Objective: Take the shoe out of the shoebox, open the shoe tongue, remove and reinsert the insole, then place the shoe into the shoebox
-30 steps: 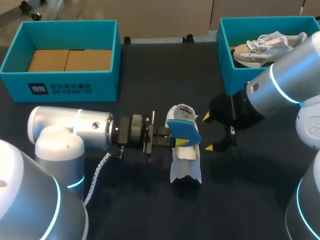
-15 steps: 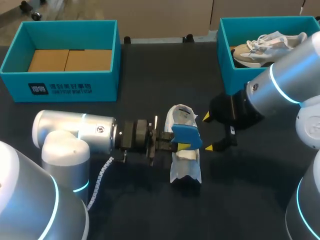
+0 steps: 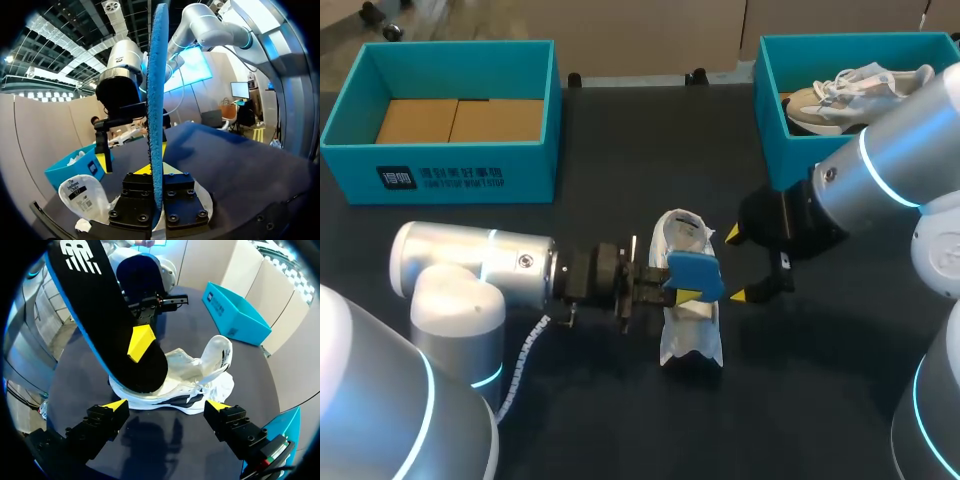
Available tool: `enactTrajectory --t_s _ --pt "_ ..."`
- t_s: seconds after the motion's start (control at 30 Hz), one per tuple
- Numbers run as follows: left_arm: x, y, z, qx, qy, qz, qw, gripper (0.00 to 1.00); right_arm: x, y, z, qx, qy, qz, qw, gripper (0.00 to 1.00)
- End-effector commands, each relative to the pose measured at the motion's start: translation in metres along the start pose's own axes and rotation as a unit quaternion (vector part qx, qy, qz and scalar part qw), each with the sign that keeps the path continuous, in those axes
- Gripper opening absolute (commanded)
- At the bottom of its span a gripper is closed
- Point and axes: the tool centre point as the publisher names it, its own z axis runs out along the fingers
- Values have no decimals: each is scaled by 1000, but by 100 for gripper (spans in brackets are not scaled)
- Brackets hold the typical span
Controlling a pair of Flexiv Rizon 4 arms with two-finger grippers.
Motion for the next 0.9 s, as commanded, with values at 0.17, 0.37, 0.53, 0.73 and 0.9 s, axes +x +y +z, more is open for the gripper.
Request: enactTrajectory --t_s 0.17,0.37,0.53,0.73,0.9 --pt "-1 9 7 -8 -9 27 1000 0 0 0 1 0 -1 0 1000 100" --pt "-4 15 5 -9 -25 36 999 0 0 0 1 0 -1 0 1000 100" --pt "-6 21 4 -15 -23 36 999 0 0 0 1 0 -1 0 1000 100" --pt "-8 28 6 -20 -23 37 999 0 0 0 1 0 -1 0 1000 100" --pt "-11 36 7 -31 -20 36 999 0 0 0 1 0 -1 0 1000 100"
